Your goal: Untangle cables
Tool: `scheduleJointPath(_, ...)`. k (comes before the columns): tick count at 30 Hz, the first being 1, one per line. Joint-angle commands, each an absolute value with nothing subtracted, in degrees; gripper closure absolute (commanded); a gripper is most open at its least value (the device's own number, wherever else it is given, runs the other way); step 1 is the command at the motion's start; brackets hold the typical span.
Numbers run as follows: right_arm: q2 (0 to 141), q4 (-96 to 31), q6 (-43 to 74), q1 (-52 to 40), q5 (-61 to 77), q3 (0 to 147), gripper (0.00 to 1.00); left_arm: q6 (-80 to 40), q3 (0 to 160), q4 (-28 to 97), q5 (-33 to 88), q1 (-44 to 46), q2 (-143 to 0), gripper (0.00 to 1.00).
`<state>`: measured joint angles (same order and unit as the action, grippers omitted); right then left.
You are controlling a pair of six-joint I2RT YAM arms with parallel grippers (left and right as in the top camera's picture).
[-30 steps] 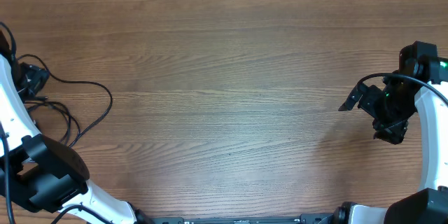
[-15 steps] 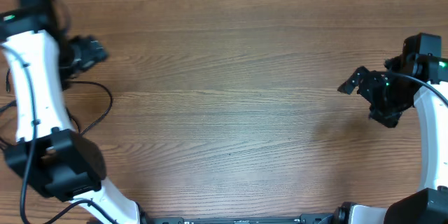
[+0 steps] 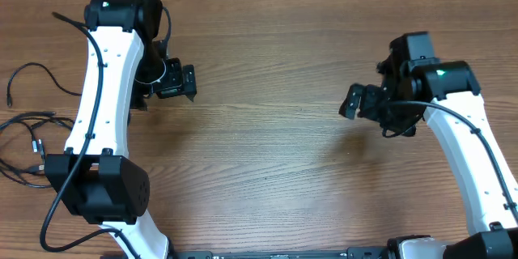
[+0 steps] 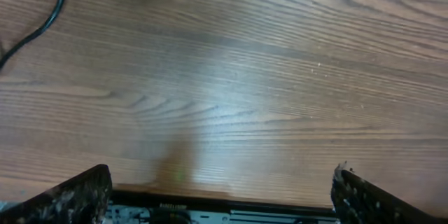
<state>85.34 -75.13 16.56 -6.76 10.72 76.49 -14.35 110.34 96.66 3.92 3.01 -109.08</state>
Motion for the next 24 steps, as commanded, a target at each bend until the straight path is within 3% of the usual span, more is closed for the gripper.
scheduleJointPath(1, 84.97, -78.89, 16.23, -6.63, 8.82, 76.55, 0.00, -13.54, 108.81, 96.86, 4.99, 4.25, -105.93, 0.00)
scheduleJointPath(11, 81.36, -92.12, 16.19, -6.76, 4.93, 76.29, 0.00, -14.94, 91.46, 96.84, 5.74, 4.97, -92.49, 0.00)
scheduleJointPath(24, 50.70, -77.32, 16.99, -6.74, 4.91, 66.26, 0.00, -16.73, 73.19, 79.18, 0.75, 4.97, -57.91, 0.00)
